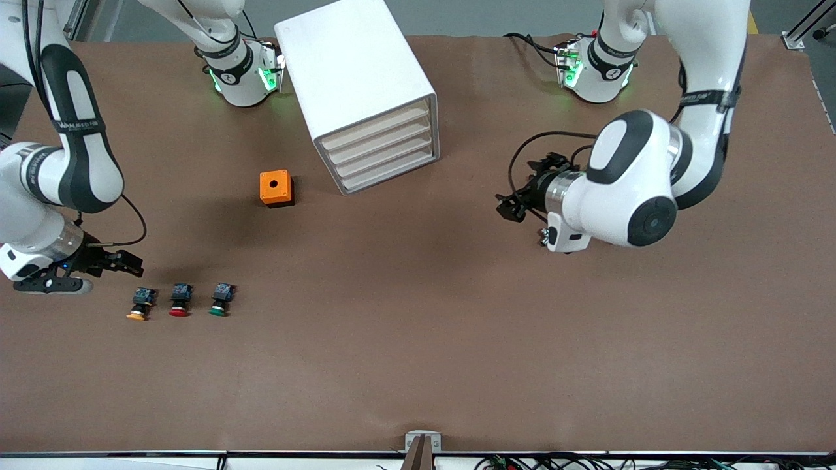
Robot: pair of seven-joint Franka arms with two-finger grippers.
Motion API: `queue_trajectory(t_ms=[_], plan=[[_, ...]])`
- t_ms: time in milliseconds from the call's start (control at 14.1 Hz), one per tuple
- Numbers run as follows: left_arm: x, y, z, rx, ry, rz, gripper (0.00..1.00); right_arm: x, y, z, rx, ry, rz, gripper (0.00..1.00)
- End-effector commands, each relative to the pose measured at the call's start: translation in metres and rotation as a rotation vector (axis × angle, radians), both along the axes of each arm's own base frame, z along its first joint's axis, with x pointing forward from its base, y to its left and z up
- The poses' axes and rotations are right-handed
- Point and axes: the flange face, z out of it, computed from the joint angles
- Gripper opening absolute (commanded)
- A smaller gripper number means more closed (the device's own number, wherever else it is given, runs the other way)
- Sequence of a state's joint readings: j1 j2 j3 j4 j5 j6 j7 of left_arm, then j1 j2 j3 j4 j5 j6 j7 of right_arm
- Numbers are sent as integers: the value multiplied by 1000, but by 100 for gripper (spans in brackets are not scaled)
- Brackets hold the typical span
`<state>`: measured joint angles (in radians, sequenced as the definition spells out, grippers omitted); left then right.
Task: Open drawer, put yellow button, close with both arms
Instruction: 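Reach the left gripper to the drawer while the right gripper reaches the yellow button, then pull the drawer open with the left gripper while the right gripper grasps the button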
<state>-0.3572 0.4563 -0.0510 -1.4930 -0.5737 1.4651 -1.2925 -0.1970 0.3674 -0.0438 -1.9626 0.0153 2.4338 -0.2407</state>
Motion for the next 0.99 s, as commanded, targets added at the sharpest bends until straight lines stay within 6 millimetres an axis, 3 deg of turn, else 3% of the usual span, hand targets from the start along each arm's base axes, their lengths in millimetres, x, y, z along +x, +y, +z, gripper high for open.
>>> queue_trajectory(t_ms=[0,212,566,920], plan=[[0,-27,-32,54,199,153,100,2,-7,-27,6,-21,4,100],[-6,-57,-75,137,424,307,100,2,-23,-60,-6,-43,20,100],[-35,-103,-116,303,687,407,100,-1,-30,-112,-11,-53,6,100],[-69,-140,-135,395,848,394,100,10,-25,-118,10,-69,-16,100]])
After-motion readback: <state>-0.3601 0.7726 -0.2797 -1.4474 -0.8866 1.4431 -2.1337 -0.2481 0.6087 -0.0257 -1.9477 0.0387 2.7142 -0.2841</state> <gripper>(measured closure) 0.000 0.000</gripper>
